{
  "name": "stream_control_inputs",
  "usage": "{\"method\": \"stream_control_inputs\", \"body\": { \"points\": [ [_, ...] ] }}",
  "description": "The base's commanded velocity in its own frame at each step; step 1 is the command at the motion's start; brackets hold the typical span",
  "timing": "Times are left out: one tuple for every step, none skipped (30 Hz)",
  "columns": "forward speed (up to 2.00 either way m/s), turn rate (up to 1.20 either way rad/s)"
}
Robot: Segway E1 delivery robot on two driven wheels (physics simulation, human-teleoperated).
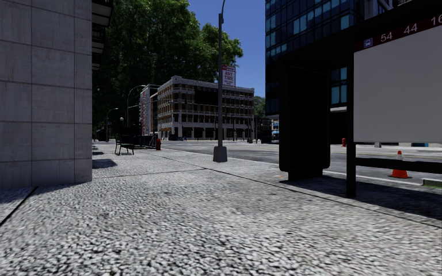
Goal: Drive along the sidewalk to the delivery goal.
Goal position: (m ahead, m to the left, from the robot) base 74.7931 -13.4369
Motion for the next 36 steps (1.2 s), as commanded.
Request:
{"method": "stream_control_inputs", "body": {
  "points": [
    [0.0,0.0],
    [0.0,0.0],
    [0.0,0.0],
    [0.0,0.0],
    [0.0,0.0],
    [0.0,0.0],
    [0.97,0.0],
    [0.97,0.0],
    [1.2,0.0],
    [1.39,0.0],
    [1.77,0.0],
    [2.0,0.0],
    [2.0,0.0],
    [2.0,0.0],
    [2.0,0.0],
    [2.0,0.0],
    [2.0,0.0],
    [2.0,0.0],
    [2.0,0.0],
    [2.0,0.02],
    [2.0,0.09],
    [2.0,0.12],
    [2.0,0.12],
    [2.0,0.15],
    [2.0,0.2],
    [2.0,0.28],
    [2.0,0.35],
    [2.0,0.37],
    [2.0,0.37],
    [2.0,0.37],
    [2.0,0.38],
    [2.0,0.38],
    [2.0,0.38],
    [2.0,0.38],
    [2.0,0.38],
    [2.0,0.38]
  ]
}}
